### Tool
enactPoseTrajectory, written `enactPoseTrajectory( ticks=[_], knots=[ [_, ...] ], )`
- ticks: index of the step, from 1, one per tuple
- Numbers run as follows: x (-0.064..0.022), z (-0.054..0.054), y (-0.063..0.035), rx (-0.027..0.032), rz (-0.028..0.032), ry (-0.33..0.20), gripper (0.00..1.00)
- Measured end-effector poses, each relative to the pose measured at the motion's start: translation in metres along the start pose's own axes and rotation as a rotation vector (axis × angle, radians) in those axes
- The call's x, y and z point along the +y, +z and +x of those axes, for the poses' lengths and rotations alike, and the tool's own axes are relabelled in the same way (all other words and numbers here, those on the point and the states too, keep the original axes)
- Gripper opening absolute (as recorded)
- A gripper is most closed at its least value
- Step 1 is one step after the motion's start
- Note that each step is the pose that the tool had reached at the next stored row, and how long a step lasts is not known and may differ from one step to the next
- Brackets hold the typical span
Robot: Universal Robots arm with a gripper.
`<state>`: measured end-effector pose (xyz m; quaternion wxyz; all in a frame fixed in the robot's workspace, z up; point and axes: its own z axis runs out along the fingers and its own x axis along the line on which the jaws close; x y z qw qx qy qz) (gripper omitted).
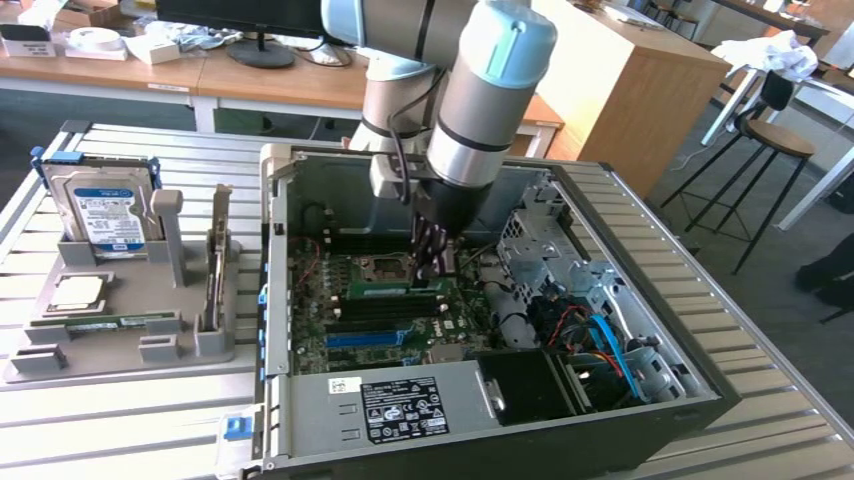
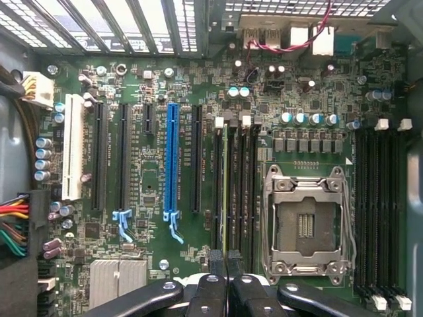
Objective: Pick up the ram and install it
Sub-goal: 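Insert the ram into the slot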
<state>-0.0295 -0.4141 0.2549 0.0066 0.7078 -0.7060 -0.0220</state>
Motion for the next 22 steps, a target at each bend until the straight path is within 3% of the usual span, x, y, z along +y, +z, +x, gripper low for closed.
enactPoseTrajectory(
  ticks=[14, 22],
  knots=[
    [0.0038, 0.0000, 0.0010, 0.0001, -0.0001, 0.000, 0.11],
    [0.0036, 0.0001, 0.0065, 0.0000, 0.0000, 0.000, 0.11]
  ],
)
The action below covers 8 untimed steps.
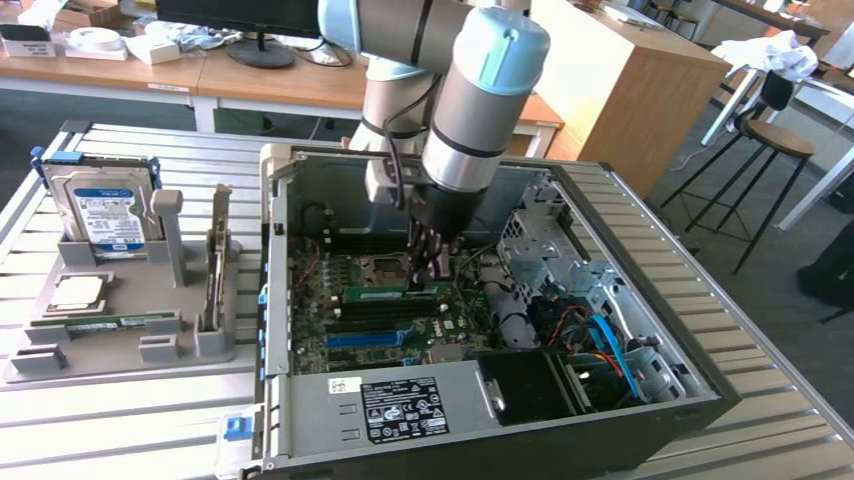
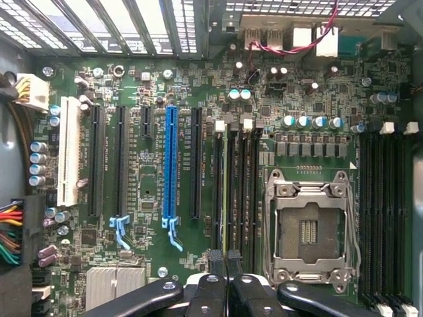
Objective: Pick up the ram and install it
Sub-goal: 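Insert the ram into the slot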
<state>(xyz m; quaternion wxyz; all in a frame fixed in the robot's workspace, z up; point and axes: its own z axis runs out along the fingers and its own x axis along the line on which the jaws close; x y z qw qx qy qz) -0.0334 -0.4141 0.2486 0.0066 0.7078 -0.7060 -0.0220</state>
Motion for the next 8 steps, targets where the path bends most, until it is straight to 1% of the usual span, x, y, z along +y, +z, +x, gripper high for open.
enactPoseTrajectory(
  ticks=[8],
  knots=[
    [-0.0001, 0.0001, 0.0053, 0.0000, 0.0000, 0.000, 0.11]
  ],
)
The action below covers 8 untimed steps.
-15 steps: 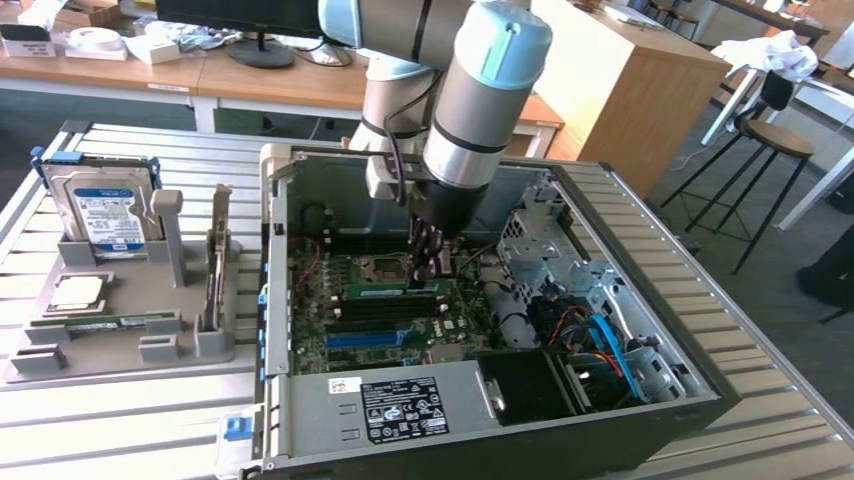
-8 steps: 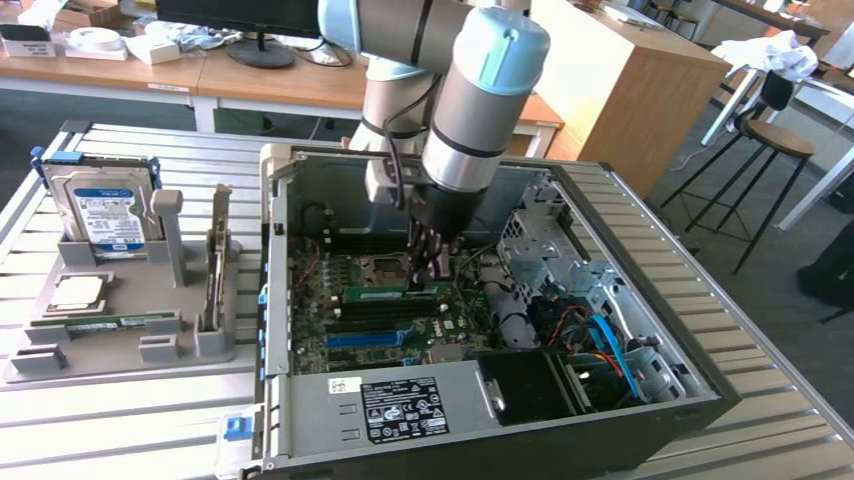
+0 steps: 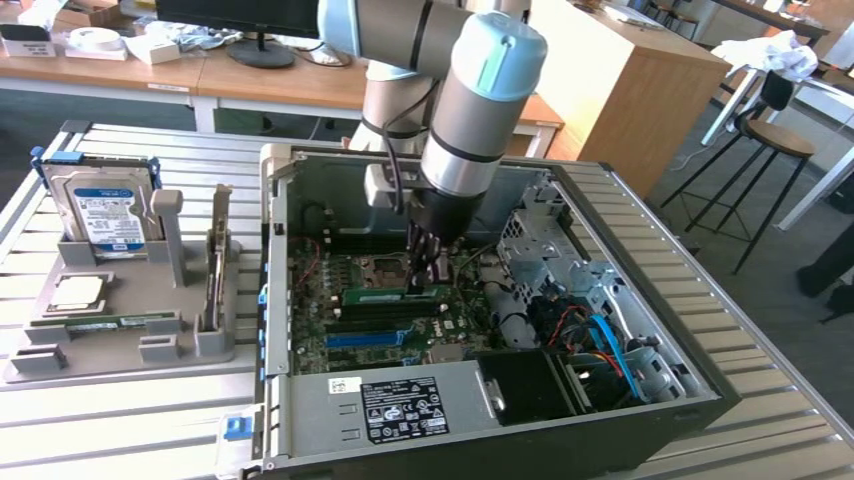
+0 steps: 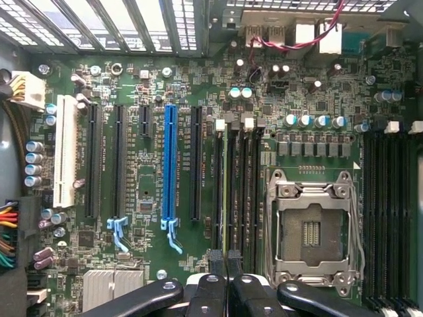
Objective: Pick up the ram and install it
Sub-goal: 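Insert the ram into the slot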
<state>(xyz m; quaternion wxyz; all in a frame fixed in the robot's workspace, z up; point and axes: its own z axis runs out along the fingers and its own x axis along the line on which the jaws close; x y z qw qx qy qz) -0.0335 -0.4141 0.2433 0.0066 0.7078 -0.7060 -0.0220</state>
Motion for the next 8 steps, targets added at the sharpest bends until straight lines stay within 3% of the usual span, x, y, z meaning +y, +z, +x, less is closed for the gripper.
enactPoseTrajectory(
  ticks=[8],
  knots=[
    [0.0000, 0.0000, 0.0010, 0.0003, 0.0000, 0.000, 0.11]
  ],
)
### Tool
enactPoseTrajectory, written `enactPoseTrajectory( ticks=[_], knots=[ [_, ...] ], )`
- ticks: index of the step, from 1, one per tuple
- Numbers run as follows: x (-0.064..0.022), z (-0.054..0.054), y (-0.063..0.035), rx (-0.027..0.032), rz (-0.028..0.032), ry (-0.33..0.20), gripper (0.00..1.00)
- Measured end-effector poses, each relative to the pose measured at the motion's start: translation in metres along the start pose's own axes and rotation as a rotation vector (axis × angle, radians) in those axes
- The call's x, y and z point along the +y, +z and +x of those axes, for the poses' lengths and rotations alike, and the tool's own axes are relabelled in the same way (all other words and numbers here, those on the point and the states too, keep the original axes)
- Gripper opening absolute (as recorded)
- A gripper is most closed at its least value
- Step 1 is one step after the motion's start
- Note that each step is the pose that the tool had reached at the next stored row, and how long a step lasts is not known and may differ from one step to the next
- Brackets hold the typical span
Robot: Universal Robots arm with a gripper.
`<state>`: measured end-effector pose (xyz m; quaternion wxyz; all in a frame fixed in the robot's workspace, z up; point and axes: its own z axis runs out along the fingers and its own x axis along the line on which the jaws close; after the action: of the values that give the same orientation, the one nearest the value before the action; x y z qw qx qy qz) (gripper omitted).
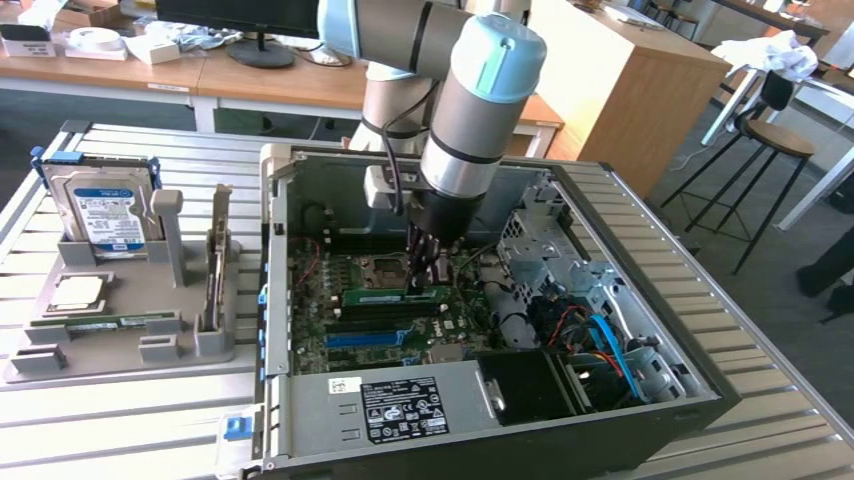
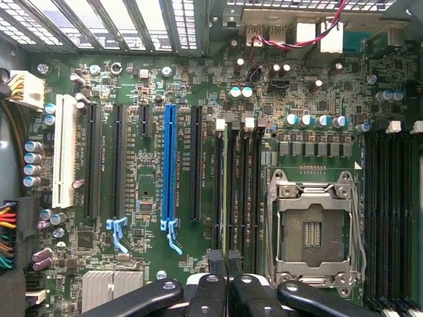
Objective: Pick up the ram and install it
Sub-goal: 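Insert the ram into the slot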
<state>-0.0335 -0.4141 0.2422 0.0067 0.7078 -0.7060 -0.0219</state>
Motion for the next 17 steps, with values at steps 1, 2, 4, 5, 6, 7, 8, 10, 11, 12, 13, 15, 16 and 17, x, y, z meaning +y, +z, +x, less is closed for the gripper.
enactPoseTrajectory(
  ticks=[1, 2, 4, 5, 6, 7, 8, 10, 11, 12, 13, 15, 16, 17],
  knots=[
    [0.0000, 0.0000, 0.0000, 0.0000, 0.0000, 0.000, 0.11],
    [0.0000, 0.0000, 0.0000, 0.0000, 0.0000, 0.000, 0.11],
    [0.0000, 0.0000, 0.0001, -0.0001, 0.0000, 0.000, 0.11],
    [0.0000, 0.0000, 0.0002, -0.0001, 0.0000, 0.001, 0.11],
    [0.0000, 0.0000, 0.0002, -0.0001, 0.0000, 0.002, 0.11],
    [0.0000, 0.0000, 0.0002, -0.0001, 0.0000, 0.003, 0.11],
    [0.0000, 0.0000, 0.0003, -0.0002, 0.0001, 0.004, 0.11],
    [0.0000, 0.0000, 0.0004, -0.0002, 0.0001, 0.006, 0.11],
    [0.0000, 0.0000, 0.0005, -0.0003, 0.0001, 0.007, 0.11],
    [0.0000, 0.0000, 0.0005, -0.0003, 0.0002, 0.007, 0.11],
    [0.0000, 0.0000, 0.0005, -0.0002, 0.0001, 0.007, 0.11],
    [-0.0001, 0.0000, 0.0006, 0.0009, 0.0002, 0.007, 0.11],
    [-0.0001, 0.0000, 0.0006, 0.0019, 0.0001, 0.008, 0.11],
    [0.0000, 0.0000, 0.0006, 0.0031, 0.0000, 0.008, 0.11]
  ],
)
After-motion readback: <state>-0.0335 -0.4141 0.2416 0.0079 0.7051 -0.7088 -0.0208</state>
